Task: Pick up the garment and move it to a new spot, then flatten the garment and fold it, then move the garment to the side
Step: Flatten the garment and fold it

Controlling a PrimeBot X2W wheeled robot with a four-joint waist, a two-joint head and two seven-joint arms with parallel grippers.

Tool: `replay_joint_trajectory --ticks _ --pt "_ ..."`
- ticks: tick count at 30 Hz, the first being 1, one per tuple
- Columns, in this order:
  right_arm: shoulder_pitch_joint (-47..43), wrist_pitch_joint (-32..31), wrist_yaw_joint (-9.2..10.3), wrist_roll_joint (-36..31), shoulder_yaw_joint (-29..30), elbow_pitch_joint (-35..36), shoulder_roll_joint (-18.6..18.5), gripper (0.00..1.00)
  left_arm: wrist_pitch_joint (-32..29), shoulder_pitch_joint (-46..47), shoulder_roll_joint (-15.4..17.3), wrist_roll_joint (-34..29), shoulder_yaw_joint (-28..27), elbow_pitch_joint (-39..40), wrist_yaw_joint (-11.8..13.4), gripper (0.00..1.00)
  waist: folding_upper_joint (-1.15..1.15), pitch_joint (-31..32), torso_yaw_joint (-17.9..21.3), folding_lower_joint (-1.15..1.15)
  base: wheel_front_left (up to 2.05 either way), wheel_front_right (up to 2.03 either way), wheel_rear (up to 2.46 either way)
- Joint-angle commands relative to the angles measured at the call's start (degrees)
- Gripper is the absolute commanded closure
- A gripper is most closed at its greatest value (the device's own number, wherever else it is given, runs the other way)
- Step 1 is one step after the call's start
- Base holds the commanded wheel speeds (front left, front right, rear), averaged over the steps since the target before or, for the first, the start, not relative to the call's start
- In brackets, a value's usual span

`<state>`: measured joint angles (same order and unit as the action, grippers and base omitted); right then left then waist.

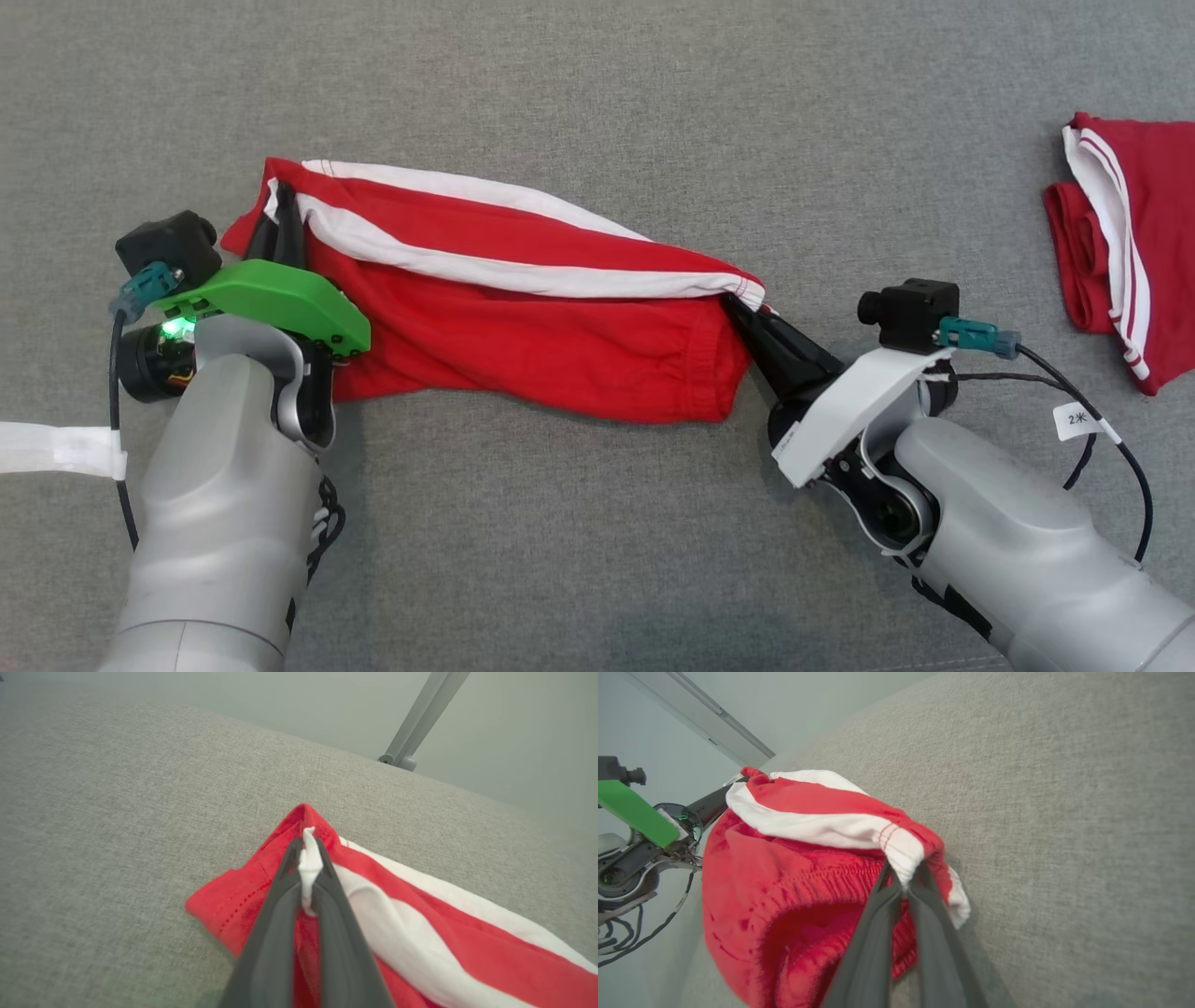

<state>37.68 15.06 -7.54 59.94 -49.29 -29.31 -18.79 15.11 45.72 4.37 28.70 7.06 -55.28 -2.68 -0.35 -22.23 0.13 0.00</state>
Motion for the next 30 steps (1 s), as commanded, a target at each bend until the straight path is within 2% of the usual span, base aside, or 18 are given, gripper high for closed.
replay_joint_trajectory --ticks 1,2,3,4,5,8,12,13,15,21,26,30 --pt "-0.2 0.04 0.11 0.27 0.12 -1.11 -0.51 1.0 -0.01 0.94 0.07 -0.61 -0.11 0.13 -0.11 0.56 0.35 -1.36 1.19 0.0 0.0 0.0 0.0" --pt "-0.29 0.06 0.12 0.04 0.6 -1.21 -0.37 1.0 -0.01 1.06 -0.1 -0.87 -0.19 0.32 -0.12 0.04 0.35 -1.26 1.23 0.0 0.0 0.0 0.0" --pt "-0.5 0.05 0.12 -0.26 1.26 -1.27 -0.2 0.93 -0.01 1.03 -0.28 -1.36 -0.33 0.49 -0.05 0.0 0.35 -1.11 1.28 0.0 0.0 0.0 0.0" --pt "-0.81 0.0 0.13 -0.81 2.0 -1.32 -0.06 0.58 -0.01 0.88 -0.44 -1.88 -0.39 0.9 0.06 0.0 0.35 -0.83 1.32 0.0 0.0 0.0 0.0" --pt "-1.29 0.01 0.13 -1.41 2.84 -1.4 0.1 0.01 -0.01 0.55 -0.53 -2.18 -0.71 1.39 0.22 0.0 0.35 -0.49 1.32 0.0 0.0 0.0 0.0" --pt "-2.87 0.04 0.11 -4.52 6.32 -1.28 0.88 0.0 0.0 -1.35 -0.45 -4.21 -1.94 4.83 1.62 0.0 0.35 0.92 1.22 0.0 0.0 0.0 0.0" --pt "-6.23 0.06 0.1 -11.39 14.1 -0.7 2.04 0.0 0.0 -5.03 -0.54 -6.92 -4.0 9.13 2.63 0.0 0.35 3.44 1.05 0.0 0.0 0.0 0.0" --pt "-8.36 0.07 0.1 -16.81 19.05 -0.28 2.62 0.0 0.0 -7.34 -0.55 -8.22 -5.05 10.81 2.95 0.0 0.35 4.88 1.07 0.0 0.0 0.0 0.0" --pt "-10.8 0.07 0.08 -22.95 24.61 0.83 3.87 0.0 0.0 -9.93 -0.5 -9.9 -6.21 12.91 3.5 0.0 0.35 6.24 1.14 0.0 0.0 0.0 0.0" --pt "-18.86 0.07 0.08 -38.33 37.17 7.16 9.38 0.0 -0.01 -18.73 -0.56 -14.58 -8.57 19.18 3.64 0.0 0.35 10.17 1.64 0.0 0.0 0.0 0.0" --pt "-25.01 0.07 0.08 -45.02 42.59 11.38 12.6 0.0 -0.01 -26.55 -0.91 -17.76 -9.48 24.07 3.23 0.0 0.35 13.7 1.97 0.0 0.0 0.0 0.0" --pt "-29.33 0.07 0.08 -46.92 44.27 12.54 14.14 0.0 0.0 -32.94 -1.24 -17.84 -9.93 26.86 3.63 0.0 0.35 16.06 2.15 0.0 0.0 0.0 0.0"
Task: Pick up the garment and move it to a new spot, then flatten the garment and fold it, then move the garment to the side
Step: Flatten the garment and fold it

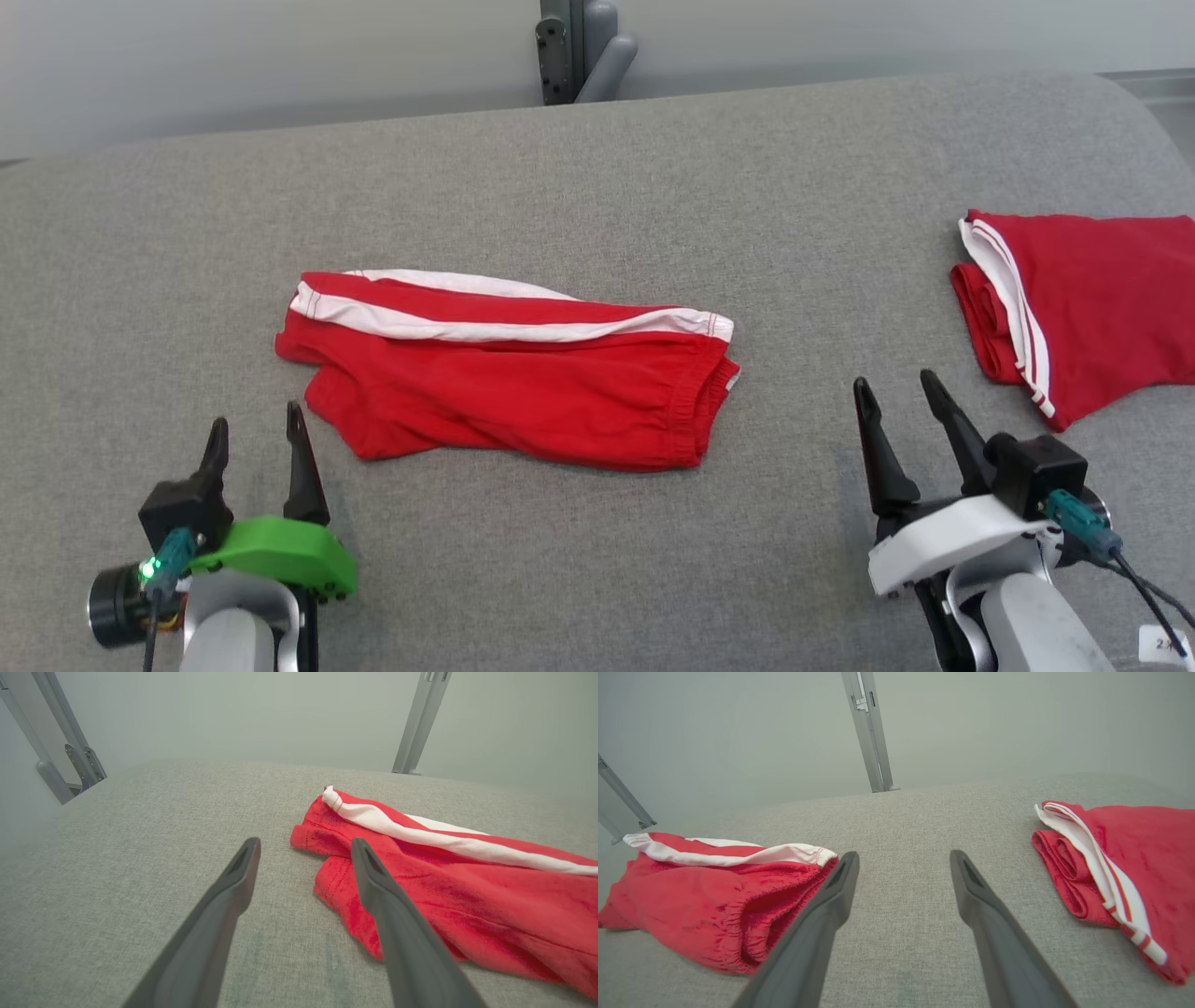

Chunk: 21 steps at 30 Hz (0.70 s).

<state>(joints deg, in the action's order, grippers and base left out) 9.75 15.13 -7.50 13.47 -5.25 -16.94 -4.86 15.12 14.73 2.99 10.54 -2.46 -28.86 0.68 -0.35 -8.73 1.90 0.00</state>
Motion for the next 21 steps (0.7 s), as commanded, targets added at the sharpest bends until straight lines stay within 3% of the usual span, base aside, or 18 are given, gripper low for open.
replay_joint_trajectory --ticks 1,10,21 --pt "-1.41 -0.01 0.04 -0.46 0.22 0.17 0.21 0.0 -0.01 -1.95 0.13 0.32 -0.42 0.44 0.28 0.0 0.35 2.57 0.38 0.0 0.0 0.0 0.0" --pt "-4.59 0.0 0.04 -0.87 1.06 -0.23 1.36 0.0 -0.01 -7.28 0.02 3.98 2.42 0.55 0.42 0.0 0.35 2.35 0.89 0.0 0.0 0.0 0.0" --pt "-1.04 0.0 0.04 -1.42 -1.35 -0.44 1.09 0.0 -0.02 3.05 0.04 5.45 0.27 -4.45 -0.64 0.0 0.35 -3.17 2.56 0.0 0.0 0.0 0.0"
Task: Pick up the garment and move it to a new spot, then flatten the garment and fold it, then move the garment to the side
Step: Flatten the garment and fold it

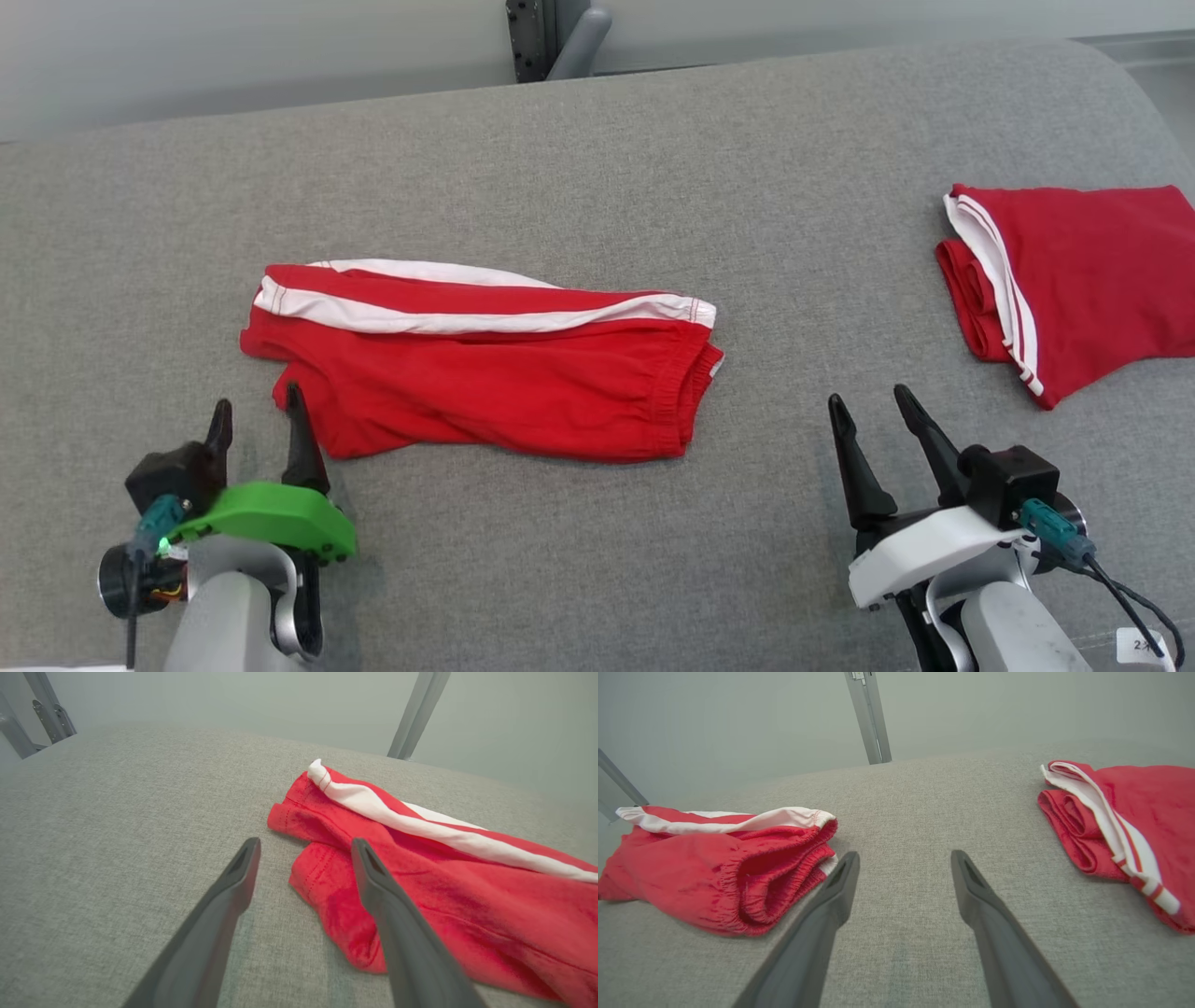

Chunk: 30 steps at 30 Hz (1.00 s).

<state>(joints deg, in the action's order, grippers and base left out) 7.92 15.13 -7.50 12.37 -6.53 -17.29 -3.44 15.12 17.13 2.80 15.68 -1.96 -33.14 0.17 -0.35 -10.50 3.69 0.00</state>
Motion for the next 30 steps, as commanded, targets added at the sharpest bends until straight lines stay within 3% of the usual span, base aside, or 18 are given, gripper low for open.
replay_joint_trajectory --ticks 1,13,21,22,23,24,25,26,27,28,30 --pt "1.11 0.0 0.04 -0.1 -0.25 -0.28 -0.4 0.0 -0.01 2.02 0.26 1.48 -1.08 -1.02 -0.25 0.0 0.35 -1.87 1.0 0.0 0.0 0.0 0.0" --pt "3.21 0.0 0.04 0.71 -1.26 -1.46 -0.8 0.0 -0.02 12.37 0.25 5.83 -7.21 -11.45 -3.61 0.0 0.35 -5.4 2.73 0.0 0.0 0.0 0.0" --pt "4.0 0.0 0.04 0.51 -1.89 -2.6 -0.61 0.0 -0.06 15.61 0.23 4.47 -6.66 -18.85 -3.62 0.0 0.35 -6.4 3.04 0.0 0.0 0.0 0.0" --pt "4.05 0.0 0.04 0.51 -2.02 -2.74 -0.58 0.0 -0.07 15.58 0.21 3.98 -6.42 -19.38 -3.32 0.12 0.35 -6.4 3.05 0.0 0.0 0.0 0.0" --pt "4.09 0.0 0.04 0.58 -2.1 -2.82 -0.53 0.0 -0.08 15.61 0.19 3.77 -6.23 -19.71 -3.23 0.43 0.35 -6.37 3.02 0.0 0.0 0.0 0.0" --pt "4.09 0.0 0.04 0.58 -2.1 -2.82 -0.53 0.0 -0.08 15.61 0.19 3.77 -6.23 -19.71 -3.23 0.43 0.35 -6.37 3.02 0.0 0.0 0.0 0.0" --pt "4.09 0.0 0.04 0.67 -2.16 -2.91 -0.48 0.0 -0.08 15.46 0.16 3.94 -6.16 -19.97 -3.32 0.6 0.35 -6.3 2.99 0.0 0.0 0.0 0.0" --pt "4.06 0.0 0.04 0.91 -2.23 -3.05 -0.41 0.0 -0.08 15.1 0.14 4.59 -6.21 -20.34 -3.33 0.64 0.35 -6.18 2.98 0.0 0.0 0.0 0.0" --pt "3.97 0.0 0.04 1.05 -2.14 -3.16 -0.38 0.0 -0.08 14.64 0.15 5.11 -6.12 -20.52 -3.34 0.84 0.35 -6.03 2.89 0.0 0.0 0.0 0.0" --pt "3.85 0.0 0.04 1.09 -2.02 -3.21 -0.32 0.0 -0.09 14.04 0.14 5.62 -5.75 -21.08 -3.46 0.95 0.35 -5.86 2.77 0.0 0.0 0.0 0.0" --pt "3.5 0.0 0.04 1.27 -1.94 -3.43 -0.2 0.0 -0.14 13.13 0.16 6.86 -5.04 -21.97 -3.48 1.0 0.35 -5.48 2.52 0.0 0.0 0.0 0.0"
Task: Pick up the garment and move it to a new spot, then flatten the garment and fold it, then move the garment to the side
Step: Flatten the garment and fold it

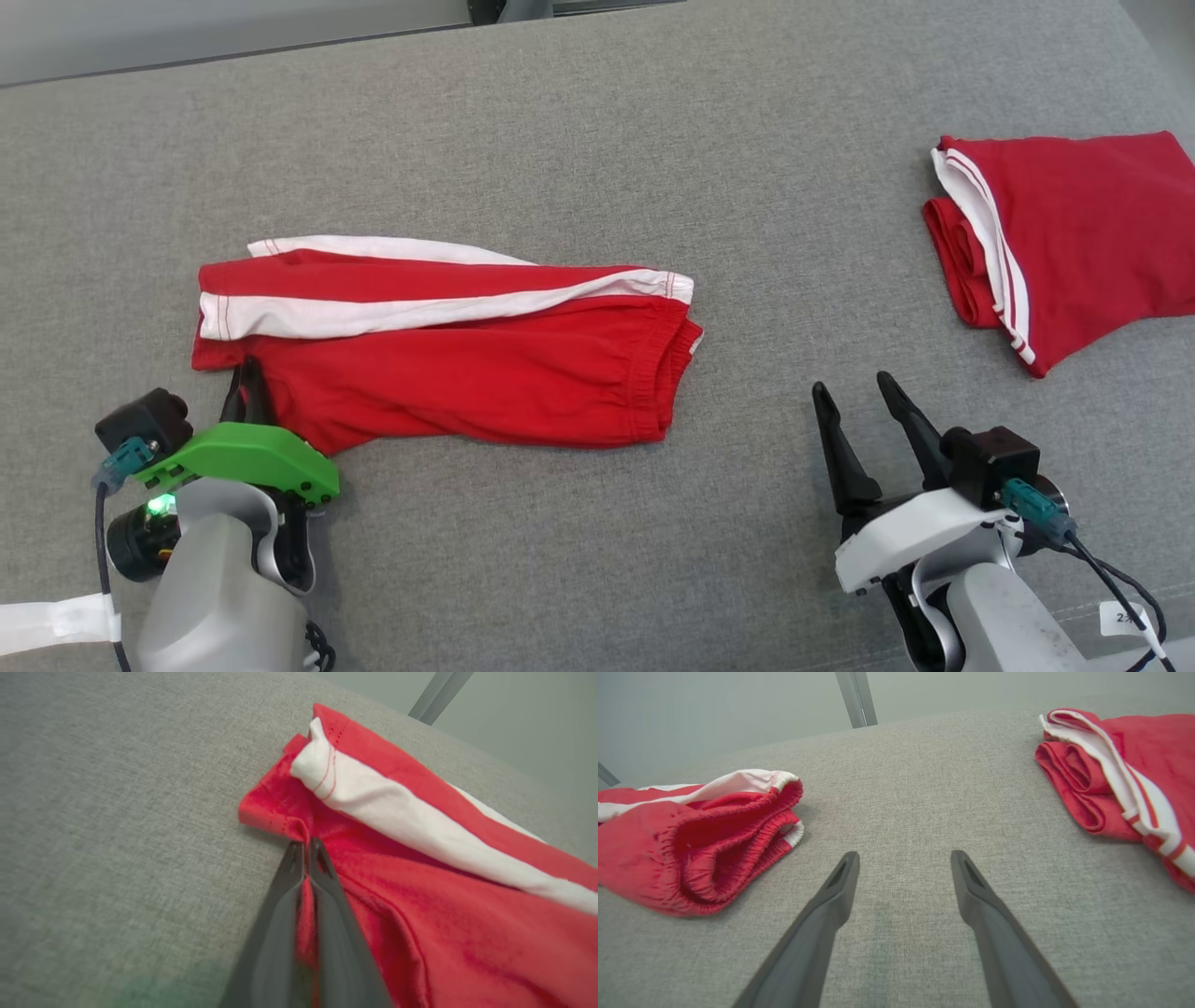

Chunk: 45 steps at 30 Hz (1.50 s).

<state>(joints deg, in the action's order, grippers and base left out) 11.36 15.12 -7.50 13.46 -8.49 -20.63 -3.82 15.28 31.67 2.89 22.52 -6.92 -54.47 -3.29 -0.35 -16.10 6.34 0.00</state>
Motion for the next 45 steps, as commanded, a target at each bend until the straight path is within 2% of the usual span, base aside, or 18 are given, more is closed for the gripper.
replay_joint_trajectory --ticks 1,15,22,26,31,32,33,34,45 --pt "-0.07 0.01 0.04 0.22 -0.06 -0.17 0.22 0.0 -0.29 -1.87 0.05 0.7 0.3 -1.17 0.07 1.0 0.35 0.26 -0.24 0.0 0.0 0.0 0.0" --pt "-1.64 0.02 0.04 1.15 0.59 -1.18 0.6 0.0 -0.28 -5.72 0.08 9.12 4.64 0.71 -1.37 1.0 0.35 3.89 -2.24 0.0 0.0 0.0 0.0" --pt "-3.22 0.01 0.04 1.98 0.69 -2.02 0.76 0.0 -0.18 -9.32 0.14 9.66 5.63 5.09 -0.54 1.0 0.35 7.34 -3.11 0.0 0.0 0.0 0.0" --pt "-4.94 0.01 0.04 2.19 1.6 -2.34 0.8 0.0 -0.18 -13.1 0.15 10.37 8.34 6.8 0.17 1.0 0.35 10.39 -4.47 0.0 0.0 0.0 0.0" --pt "-5.52 0.01 0.04 2.89 1.13 -2.15 0.82 0.0 -0.18 -15.18 0.16 12.12 10.25 8.69 1.64 1.0 0.35 10.72 -5.2 0.0 0.0 0.0 0.0" --pt "-5.36 0.01 0.04 3.21 0.95 -2.13 0.82 0.0 -0.17 -15.27 0.17 12.03 10.25 9.5 2.23 0.86 0.35 10.57 -5.24 0.0 0.0 0.0 0.0" --pt "-5.13 0.01 0.04 3.62 0.59 -2.11 0.82 0.0 -0.17 -15.37 0.17 11.53 10.43 10.21 2.76 0.34 0.35 10.38 -5.27 0.0 0.0 0.0 0.0" --pt "-4.88 0.01 0.04 3.9 0.17 -2.18 0.82 0.0 -0.18 -15.62 0.12 11.42 10.62 10.66 3.08 0.0 0.35 10.17 -5.28 0.0 0.0 0.0 0.0" --pt "-0.73 0.02 0.04 9.41 -3.1 -3.53 0.82 0.0 -0.18 -17.2 0.14 8.49 10.38 15.35 4.64 0.0 0.35 8.5 -7.01 0.0 0.0 0.0 0.0"
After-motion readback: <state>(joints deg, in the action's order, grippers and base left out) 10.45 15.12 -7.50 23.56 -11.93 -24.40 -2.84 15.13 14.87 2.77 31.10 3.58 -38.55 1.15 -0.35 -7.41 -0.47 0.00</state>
